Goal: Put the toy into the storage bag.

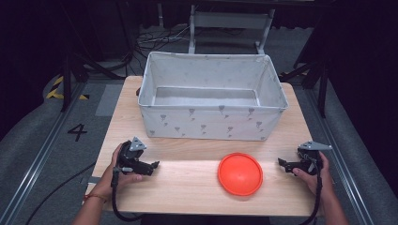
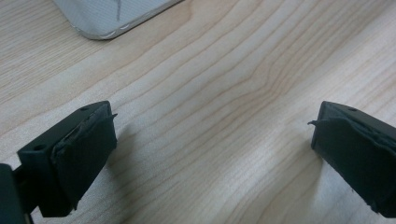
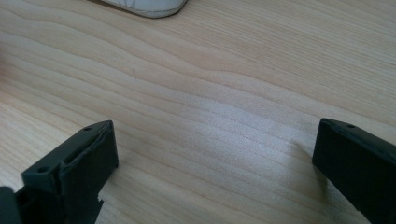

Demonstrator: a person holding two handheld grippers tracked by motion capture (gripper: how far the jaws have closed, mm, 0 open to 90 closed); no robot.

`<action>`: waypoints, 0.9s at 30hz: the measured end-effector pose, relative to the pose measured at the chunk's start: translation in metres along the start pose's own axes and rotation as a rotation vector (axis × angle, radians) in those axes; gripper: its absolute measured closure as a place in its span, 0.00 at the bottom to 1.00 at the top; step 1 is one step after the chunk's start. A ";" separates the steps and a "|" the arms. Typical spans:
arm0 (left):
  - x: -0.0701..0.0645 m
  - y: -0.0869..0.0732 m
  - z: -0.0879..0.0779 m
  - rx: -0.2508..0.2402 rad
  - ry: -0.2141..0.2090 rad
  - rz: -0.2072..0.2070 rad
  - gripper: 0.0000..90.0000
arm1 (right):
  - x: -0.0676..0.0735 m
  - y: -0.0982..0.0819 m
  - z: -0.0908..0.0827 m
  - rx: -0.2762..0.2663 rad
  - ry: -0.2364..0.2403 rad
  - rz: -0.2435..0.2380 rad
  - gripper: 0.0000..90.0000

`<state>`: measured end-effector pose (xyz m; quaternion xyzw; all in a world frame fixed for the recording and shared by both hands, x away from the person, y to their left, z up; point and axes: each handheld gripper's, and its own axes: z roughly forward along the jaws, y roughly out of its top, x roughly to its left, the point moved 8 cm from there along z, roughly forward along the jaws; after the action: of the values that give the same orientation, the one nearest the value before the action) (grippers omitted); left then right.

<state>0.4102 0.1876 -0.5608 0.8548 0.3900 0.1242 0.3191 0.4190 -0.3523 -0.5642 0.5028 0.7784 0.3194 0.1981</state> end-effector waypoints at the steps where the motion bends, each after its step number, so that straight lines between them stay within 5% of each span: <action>1: 0.000 0.000 0.000 0.000 0.000 0.000 0.00 | 0.000 0.000 0.000 0.000 0.000 0.000 0.00; 3: 0.003 0.001 0.000 -0.007 0.008 0.027 0.00 | 0.000 0.000 0.000 0.001 -0.001 0.002 0.00; 16: 0.002 0.001 0.000 -0.005 -0.010 0.026 0.00 | 0.001 -0.001 -0.002 0.002 -0.016 0.020 0.01; 24: 0.002 0.001 0.000 -0.005 -0.011 0.026 0.00 | 0.002 0.000 -0.011 0.023 -0.003 0.023 0.28; 27: 0.002 0.001 0.000 -0.006 -0.010 0.026 0.00 | 0.009 0.002 -0.014 0.021 0.028 0.015 0.29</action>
<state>0.4120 0.1889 -0.5605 0.8596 0.3766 0.1252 0.3218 0.4078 -0.3477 -0.5525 0.5062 0.7807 0.3197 0.1792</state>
